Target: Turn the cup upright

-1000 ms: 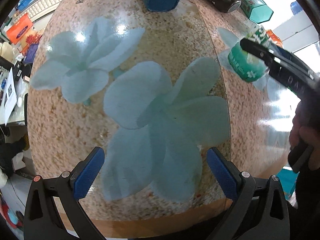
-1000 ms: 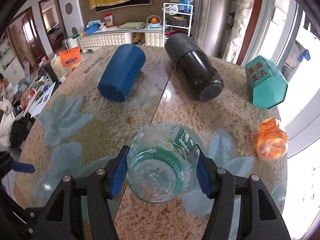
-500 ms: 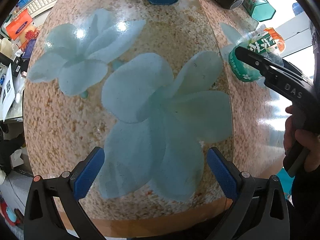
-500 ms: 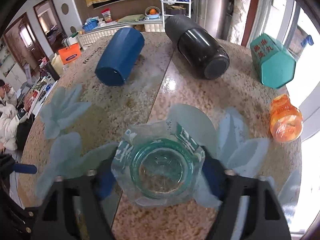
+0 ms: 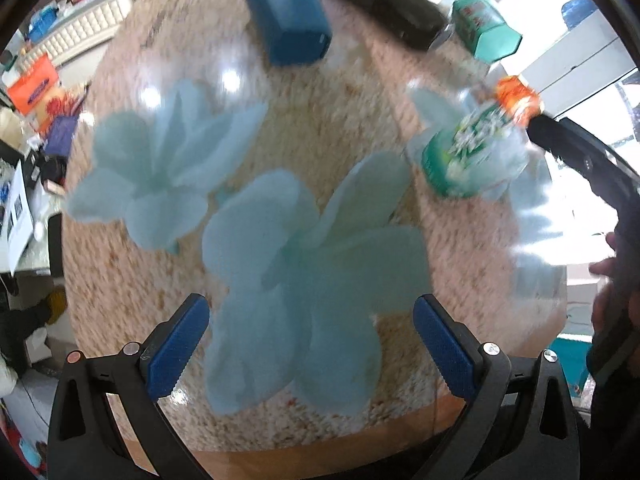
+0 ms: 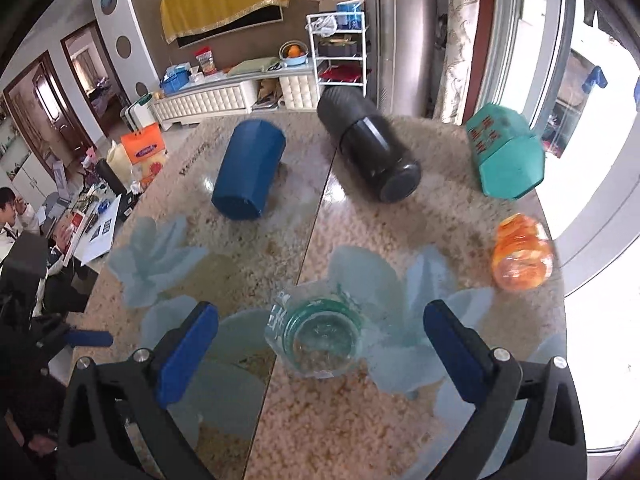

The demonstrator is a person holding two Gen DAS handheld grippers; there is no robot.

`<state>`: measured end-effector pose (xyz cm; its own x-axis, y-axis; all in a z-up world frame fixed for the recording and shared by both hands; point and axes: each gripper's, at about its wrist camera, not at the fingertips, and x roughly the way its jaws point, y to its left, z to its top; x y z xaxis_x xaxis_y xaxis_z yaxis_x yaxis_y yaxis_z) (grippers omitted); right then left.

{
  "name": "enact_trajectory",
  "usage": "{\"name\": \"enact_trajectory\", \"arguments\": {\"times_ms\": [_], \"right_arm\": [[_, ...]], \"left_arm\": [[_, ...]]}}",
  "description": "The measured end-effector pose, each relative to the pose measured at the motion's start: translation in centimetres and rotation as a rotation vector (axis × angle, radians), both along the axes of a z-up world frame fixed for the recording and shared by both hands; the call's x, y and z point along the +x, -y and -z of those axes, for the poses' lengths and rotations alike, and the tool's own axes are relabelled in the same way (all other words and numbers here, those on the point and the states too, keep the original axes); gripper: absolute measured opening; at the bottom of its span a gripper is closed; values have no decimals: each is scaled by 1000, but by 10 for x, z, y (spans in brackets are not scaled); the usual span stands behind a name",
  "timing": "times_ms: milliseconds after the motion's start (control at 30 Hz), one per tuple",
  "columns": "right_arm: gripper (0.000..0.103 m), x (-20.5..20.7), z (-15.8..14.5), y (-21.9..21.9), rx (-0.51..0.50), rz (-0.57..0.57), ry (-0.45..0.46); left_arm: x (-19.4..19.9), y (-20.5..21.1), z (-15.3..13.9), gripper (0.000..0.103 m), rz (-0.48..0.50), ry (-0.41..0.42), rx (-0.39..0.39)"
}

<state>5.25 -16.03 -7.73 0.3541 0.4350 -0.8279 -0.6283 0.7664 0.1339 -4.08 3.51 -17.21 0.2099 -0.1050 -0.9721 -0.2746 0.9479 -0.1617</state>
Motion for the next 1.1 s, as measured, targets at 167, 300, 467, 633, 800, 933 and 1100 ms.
{"name": "enact_trajectory", "arguments": {"times_ms": [167, 300, 467, 633, 800, 933, 1100], "right_arm": [[103, -10, -29, 21, 14, 20, 45], [103, -13, -42, 33, 0, 49, 56], [103, -13, -49, 48, -88, 132, 67], [103, -17, -49, 61, -83, 152, 28], [103, -19, -49, 65, -58, 165, -2], [103, -21, -51, 67, -39, 173, -16], [103, -22, -52, 69, -21, 180, -23]], "left_arm": [[12, 9, -34, 103, 10, 83, 42], [22, 19, -58, 103, 28, 145, 83], [32, 36, -81, 103, 42, 196, 124], [42, 48, -97, 103, 56, 232, 150], [46, 63, -106, 103, 92, 262, 164], [46, 72, -108, 103, 119, 265, 170], [44, 79, -109, 103, 145, 255, 182]]}}
